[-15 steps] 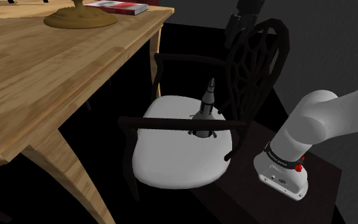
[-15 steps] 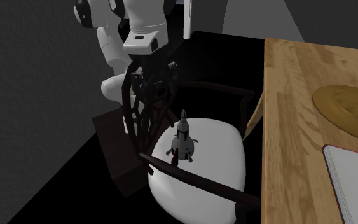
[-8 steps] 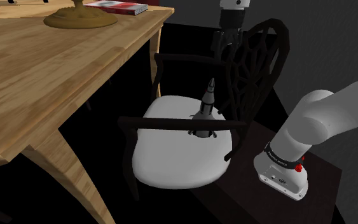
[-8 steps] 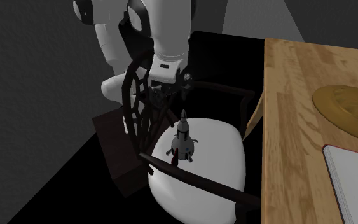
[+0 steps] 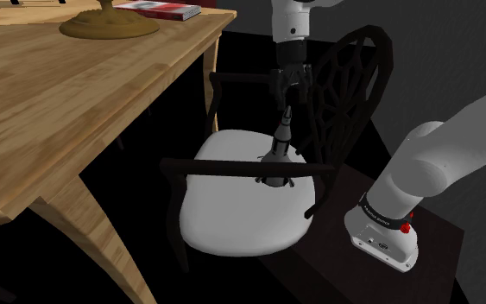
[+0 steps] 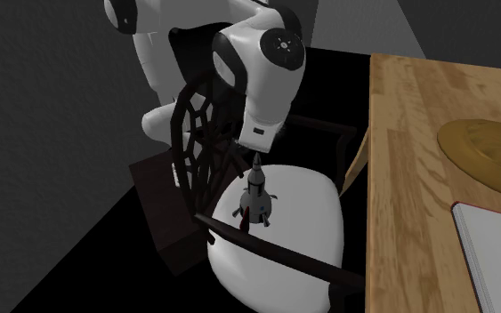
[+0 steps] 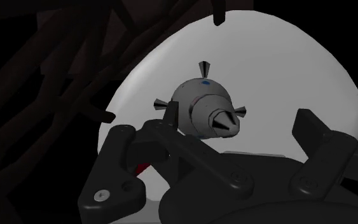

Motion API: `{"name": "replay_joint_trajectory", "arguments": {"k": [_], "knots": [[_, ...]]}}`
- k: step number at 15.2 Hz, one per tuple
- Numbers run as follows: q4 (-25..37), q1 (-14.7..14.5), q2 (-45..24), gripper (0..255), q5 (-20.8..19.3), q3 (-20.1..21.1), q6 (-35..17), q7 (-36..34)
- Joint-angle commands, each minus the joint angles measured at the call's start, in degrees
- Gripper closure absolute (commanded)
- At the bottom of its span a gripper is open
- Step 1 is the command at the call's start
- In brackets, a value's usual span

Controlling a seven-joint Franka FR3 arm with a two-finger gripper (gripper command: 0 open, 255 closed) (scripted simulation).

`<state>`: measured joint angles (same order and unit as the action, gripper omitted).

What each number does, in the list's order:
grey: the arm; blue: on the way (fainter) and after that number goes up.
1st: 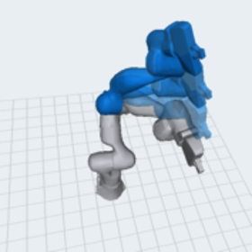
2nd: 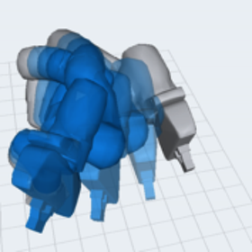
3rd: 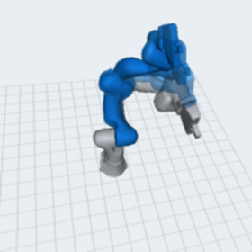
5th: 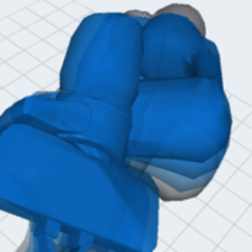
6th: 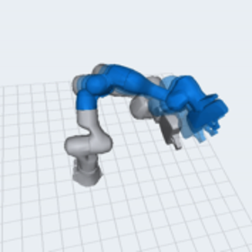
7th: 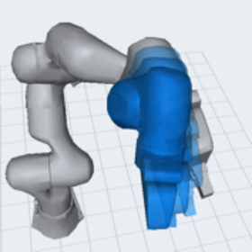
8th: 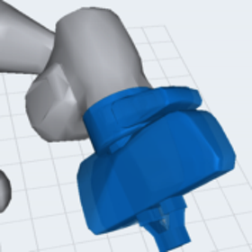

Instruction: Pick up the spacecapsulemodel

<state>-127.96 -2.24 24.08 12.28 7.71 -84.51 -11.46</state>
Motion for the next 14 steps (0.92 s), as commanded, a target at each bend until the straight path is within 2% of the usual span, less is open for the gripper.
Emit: {"name": "replay_joint_trajectory", "arguments": {"k": [1, 4, 6, 7, 14], "knots": [[-1.5, 0.0, -0.2, 0, 0.2, 0.1, -1.5, 0.1], [-4.0, -0.1, -0.5, 0, 0.2, 0.4, -4.3, 0.5], [-4.0, -0.1, -0.5, 0, 0.2, 0.3, -4.3, 0.5], [-3.8, -0.1, -0.6, 255, 0.2, 0.3, -4.3, 0.5], [-3.8, -0.1, -0.7, 255, 0.2, 0.4, -4.3, 0.5]]}}
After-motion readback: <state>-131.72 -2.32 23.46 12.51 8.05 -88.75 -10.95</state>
